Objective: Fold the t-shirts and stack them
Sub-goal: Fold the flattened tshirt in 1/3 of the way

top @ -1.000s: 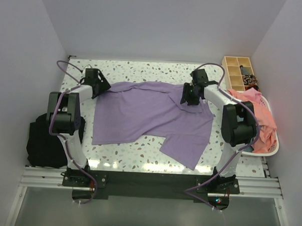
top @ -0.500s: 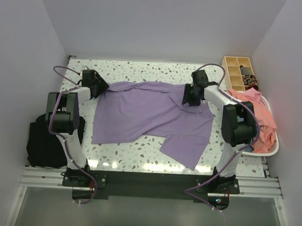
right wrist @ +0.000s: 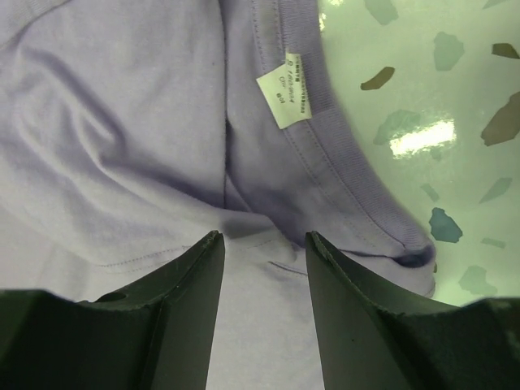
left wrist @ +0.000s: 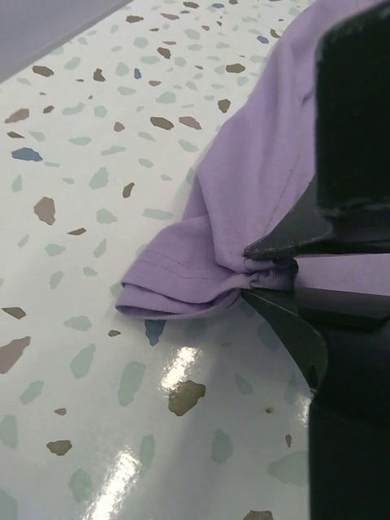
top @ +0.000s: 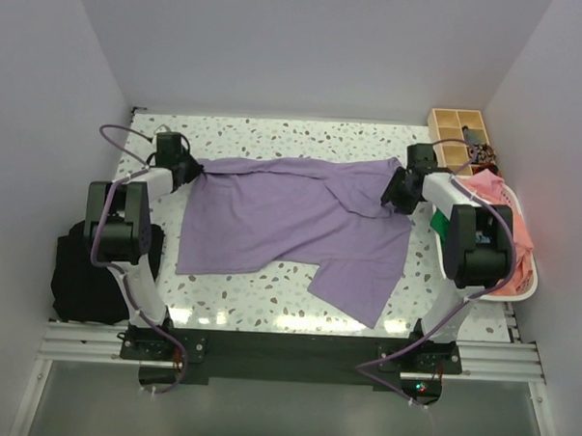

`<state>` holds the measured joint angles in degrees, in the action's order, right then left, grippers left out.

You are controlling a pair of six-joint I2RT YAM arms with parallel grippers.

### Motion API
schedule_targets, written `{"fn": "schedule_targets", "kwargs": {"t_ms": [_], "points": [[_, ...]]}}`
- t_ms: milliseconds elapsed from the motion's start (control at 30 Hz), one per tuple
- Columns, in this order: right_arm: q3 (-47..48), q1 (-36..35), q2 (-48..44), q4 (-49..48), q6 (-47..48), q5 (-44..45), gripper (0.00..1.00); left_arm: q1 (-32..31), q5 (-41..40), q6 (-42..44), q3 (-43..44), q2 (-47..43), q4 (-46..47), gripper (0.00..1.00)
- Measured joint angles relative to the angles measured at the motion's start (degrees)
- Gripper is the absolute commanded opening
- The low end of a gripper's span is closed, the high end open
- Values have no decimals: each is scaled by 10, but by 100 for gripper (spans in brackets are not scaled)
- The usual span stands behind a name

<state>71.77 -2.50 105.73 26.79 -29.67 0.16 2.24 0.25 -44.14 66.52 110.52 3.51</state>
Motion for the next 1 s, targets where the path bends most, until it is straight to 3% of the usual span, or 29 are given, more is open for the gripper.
{"fn": "schedule_targets", "kwargs": {"t_ms": [267,533,600,733,1000], "points": [[-1,0,1,-24,-11,-38,43,0,-16,21,0,-40,-4,27],[-2,0,12,-28,-12,-46,46,4,-20,34,-1,-45,-13,25],[-2,0,12,-28,-12,-43,47,4,-19,35,-2,-45,-14,23],[-2,0,12,-27,-12,-42,46,4,-16,35,-2,-45,-14,5],[-2,3,19,-27,-12,-42,46,4,-3,43,-2,-43,-13,4]]}}
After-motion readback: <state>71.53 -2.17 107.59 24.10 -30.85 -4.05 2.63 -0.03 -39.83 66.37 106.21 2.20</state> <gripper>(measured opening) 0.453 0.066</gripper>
